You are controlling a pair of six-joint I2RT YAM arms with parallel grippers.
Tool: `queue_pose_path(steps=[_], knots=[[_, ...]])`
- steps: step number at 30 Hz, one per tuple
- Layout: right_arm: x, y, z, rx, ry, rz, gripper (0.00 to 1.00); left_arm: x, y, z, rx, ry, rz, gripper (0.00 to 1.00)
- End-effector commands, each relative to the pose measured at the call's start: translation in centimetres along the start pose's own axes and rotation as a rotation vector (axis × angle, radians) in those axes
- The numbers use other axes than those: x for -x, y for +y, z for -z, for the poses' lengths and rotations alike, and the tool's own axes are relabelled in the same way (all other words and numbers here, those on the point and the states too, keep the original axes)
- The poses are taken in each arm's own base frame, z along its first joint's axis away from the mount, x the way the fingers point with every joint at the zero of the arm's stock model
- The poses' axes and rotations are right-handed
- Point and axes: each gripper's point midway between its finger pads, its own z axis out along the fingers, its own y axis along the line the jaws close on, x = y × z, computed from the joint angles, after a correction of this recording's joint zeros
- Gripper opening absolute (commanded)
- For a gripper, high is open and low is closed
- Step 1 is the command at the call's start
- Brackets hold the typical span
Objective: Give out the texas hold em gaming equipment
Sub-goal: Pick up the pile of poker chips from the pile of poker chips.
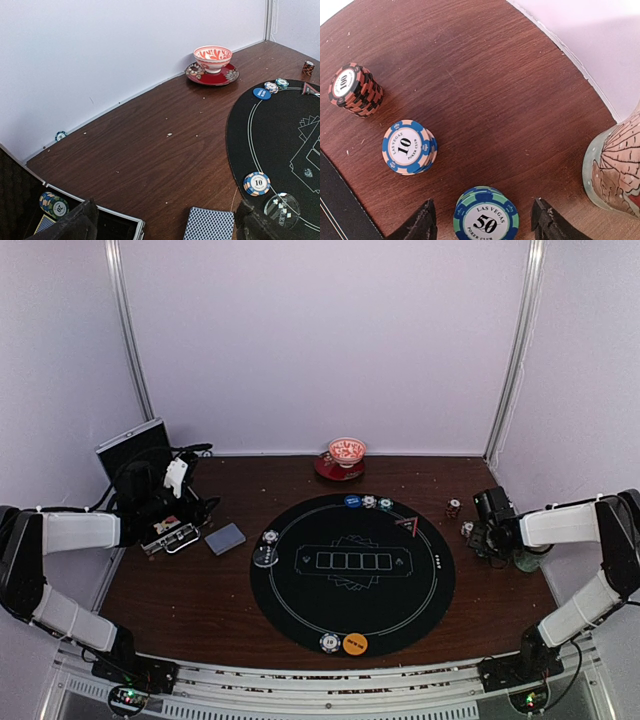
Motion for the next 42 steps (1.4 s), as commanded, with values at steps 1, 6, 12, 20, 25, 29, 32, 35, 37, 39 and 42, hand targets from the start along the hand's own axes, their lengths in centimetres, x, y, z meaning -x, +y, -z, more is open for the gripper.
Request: queue_pose_path(steps=[1, 6, 12, 20, 25, 29, 32, 35, 37, 39, 42], knots=[[0.1, -0.4, -0.1, -0.006, -0.009, -0.009, 0.63, 2.2, 0.3, 0.2, 0.003, -0.063, -0.028, 0.98], [-0.2, -0.2, -0.3, 0.000, 0.004, -0.003, 0.61, 2.3, 0.3, 0.2, 0.003, -0.063, -0.028, 0.98], [-0.6, 0.0, -0.5, 0.011, 0.021, 0.006, 0.61, 2.2, 0.3, 0.1, 0.002, -0.062, -0.028, 0.98], [-0.7, 0.0, -0.5, 0.009, 0.024, 0.005, 0.61, 2.3, 0.3, 0.2, 0.003, -0.064, -0.030, 0.98], [-0.9, 0.0, -0.6, 0.007, 0.028, 0.008, 0.58, 2.3, 0.4, 0.1, 0.003, -0.063, -0.029, 0.98], [-1.0, 0.0, -0.8, 0.004, 0.034, 0.011, 0.56, 2.3, 0.4, 0.2, 0.003, -0.064, -0.029, 0.98], [-1.0, -0.1, -0.8, 0.003, 0.034, 0.011, 0.55, 2.3, 0.4, 0.2, 0.003, -0.064, -0.029, 0.98], [-1.1, 0.0, -0.8, 0.004, 0.037, 0.011, 0.54, 2.2, 0.3, 0.2, 0.003, -0.062, -0.028, 0.98], [-1.0, 0.0, -0.7, 0.006, 0.035, 0.010, 0.54, 2.2, 0.4, 0.2, 0.004, -0.063, -0.028, 0.98], [-1.0, -0.1, -0.7, 0.005, 0.032, 0.009, 0.53, 2.2, 0.3, 0.1, 0.003, -0.063, -0.029, 0.98], [-0.8, -0.2, -0.6, 0.000, 0.026, 0.007, 0.50, 2.2, 0.4, 0.1, 0.004, -0.063, -0.029, 0.98]])
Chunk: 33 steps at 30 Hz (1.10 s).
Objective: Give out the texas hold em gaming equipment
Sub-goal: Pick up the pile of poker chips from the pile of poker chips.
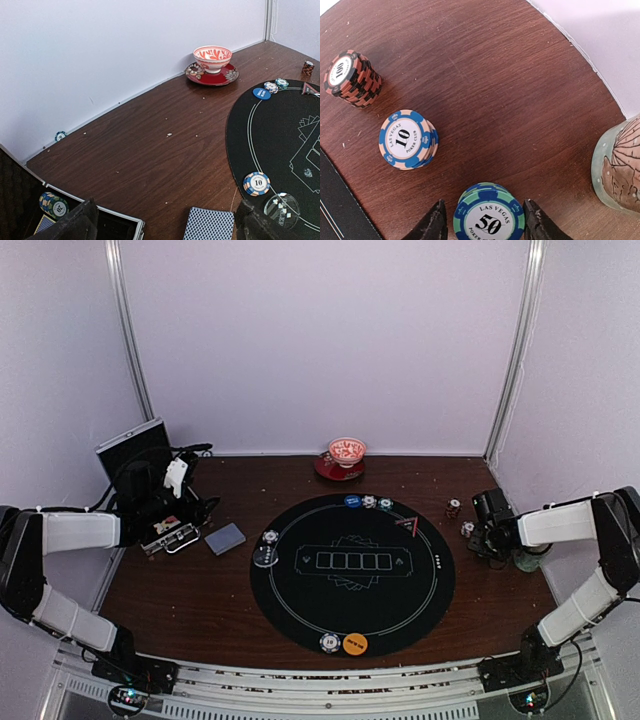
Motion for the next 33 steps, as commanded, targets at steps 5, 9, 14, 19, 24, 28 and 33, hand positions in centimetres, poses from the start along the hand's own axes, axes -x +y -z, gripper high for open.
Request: queue_pose_path(steps=[5, 9, 14, 19, 24, 28, 33], knots=[[0.3, -0.7, 0.2, -0.021, -0.019, -0.008, 0.45, 2.2, 0.4, 0.1, 0.005, -0.060, -0.028, 0.98], [0.4, -0.8, 0.4, -0.021, -0.025, -0.012, 0.41, 2.2, 0.4, 0.1, 0.006, -0.062, -0.028, 0.98], [0.5, -0.8, 0.4, -0.021, -0.026, -0.011, 0.38, 2.2, 0.4, 0.1, 0.005, -0.059, -0.028, 0.98], [0.8, -0.9, 0.8, -0.018, -0.038, -0.017, 0.35, 2.2, 0.4, 0.1, 0.007, -0.061, -0.027, 0.98], [1.7, -0.8, 1.8, 0.006, -0.073, -0.035, 0.33, 2.1, 0.5, 0.1, 0.007, -0.058, -0.027, 0.98], [2.3, -0.2, 2.6, 0.048, -0.093, -0.037, 0.32, 2.1, 0.5, 0.0, 0.007, -0.057, -0.025, 0.98], [2.5, 3.5, 4.7, 0.170, -0.123, 0.042, 0.32, 2.1, 0.6, 0.0, 0.014, -0.057, -0.027, 0.98]])
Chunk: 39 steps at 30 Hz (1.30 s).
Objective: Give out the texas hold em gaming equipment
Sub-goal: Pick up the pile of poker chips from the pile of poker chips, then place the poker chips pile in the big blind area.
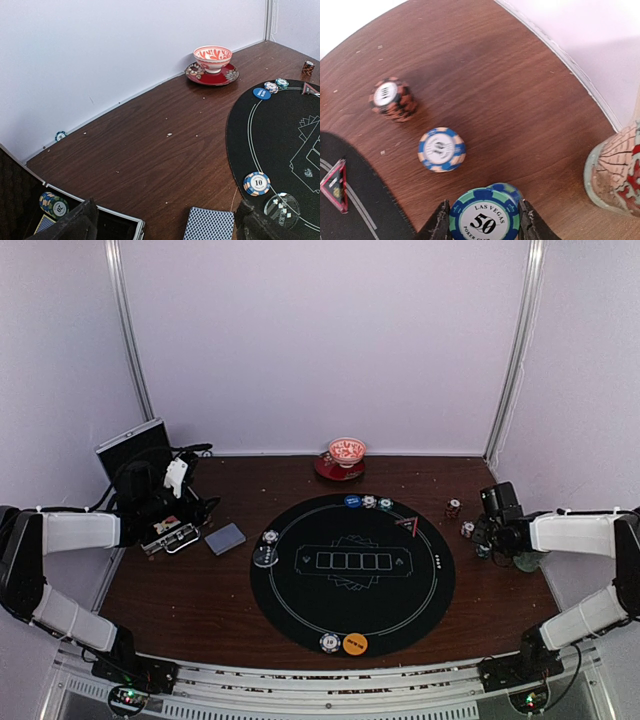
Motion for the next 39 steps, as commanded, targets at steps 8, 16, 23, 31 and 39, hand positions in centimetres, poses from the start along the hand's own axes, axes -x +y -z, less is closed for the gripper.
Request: queue_pose_path(steps=[8, 16, 23, 31, 39], knots=[[-2.0, 14.4, 8.5, 0.384, -0.101, 0.370, 0.32, 2.0, 0.7, -0.1, 0.022, -0.053, -0.026, 0.98], [-12.0, 25.3, 16.9, 0.739, -0.053, 0.750, 0.33, 1.8, 0.9, -0.3, 0.030, -0.046, -0.029, 0.98], [-21.8, 30.7, 22.8, 0.960, 0.027, 1.027, 0.35, 1.7, 1.0, -0.3, 0.034, -0.044, -0.032, 0.98], [-28.5, 31.1, 24.8, 1.045, 0.087, 1.202, 0.36, 2.0, 0.9, -0.1, 0.031, -0.054, -0.036, 0.98], [-31.4, 28.3, 26.0, 1.127, 0.159, 1.284, 0.35, 2.0, 0.8, 0.0, 0.027, -0.054, -0.034, 0.98]])
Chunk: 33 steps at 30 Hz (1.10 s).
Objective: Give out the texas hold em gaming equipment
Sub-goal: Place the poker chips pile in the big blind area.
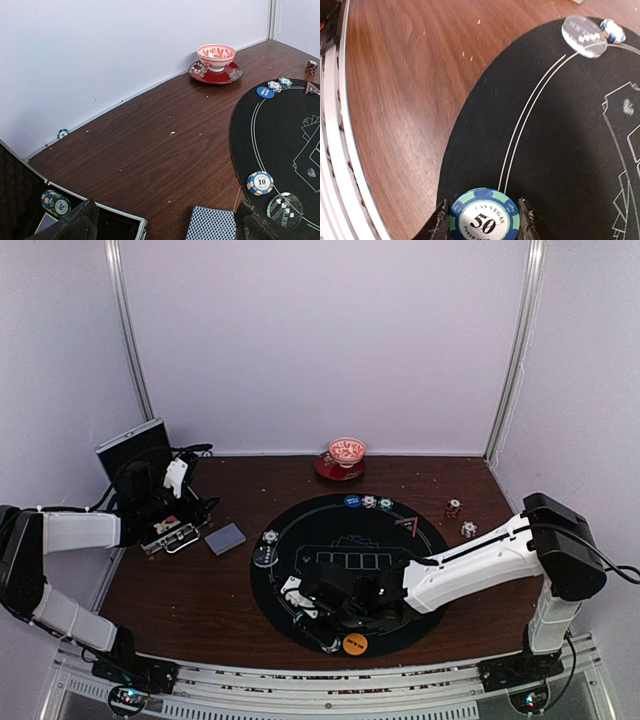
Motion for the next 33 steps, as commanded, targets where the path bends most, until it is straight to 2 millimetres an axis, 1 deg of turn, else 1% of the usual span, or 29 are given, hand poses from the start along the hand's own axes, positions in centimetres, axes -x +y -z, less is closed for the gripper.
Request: queue_pose_path(steps=[1, 3, 7, 13, 18, 26, 30, 33], knots=[[-0.7, 2.2, 1.0, 0.072, 0.002, 0.062, 0.35, 2.2, 0.6, 0.0, 0.013, -0.062, -0.034, 0.98], [-1.4, 2.6, 0.8, 0.075, 0.022, 0.079, 0.36, 2.2, 0.6, 0.0, 0.015, -0.062, -0.035, 0.98], [-2.3, 2.7, 0.5, 0.073, 0.039, 0.081, 0.36, 2.1, 0.6, -0.1, 0.012, -0.058, -0.033, 0.98], [-2.5, 2.5, -0.1, 0.057, 0.048, 0.086, 0.36, 2.1, 0.6, -0.1, 0.013, -0.059, -0.033, 0.98], [-2.9, 1.7, -0.6, 0.009, 0.062, 0.091, 0.36, 2.0, 0.6, -0.2, 0.012, -0.055, -0.032, 0.98], [-2.9, 1.1, -0.7, -0.020, 0.059, 0.087, 0.37, 1.9, 0.6, -0.2, 0.010, -0.054, -0.031, 0.98], [-3.2, 0.9, -0.9, -0.030, 0.068, 0.091, 0.40, 1.9, 0.5, -0.2, 0.010, -0.054, -0.032, 0.98], [-3.2, 0.8, -0.9, -0.035, 0.073, 0.092, 0.44, 1.9, 0.6, -0.2, 0.011, -0.054, -0.032, 0.98]])
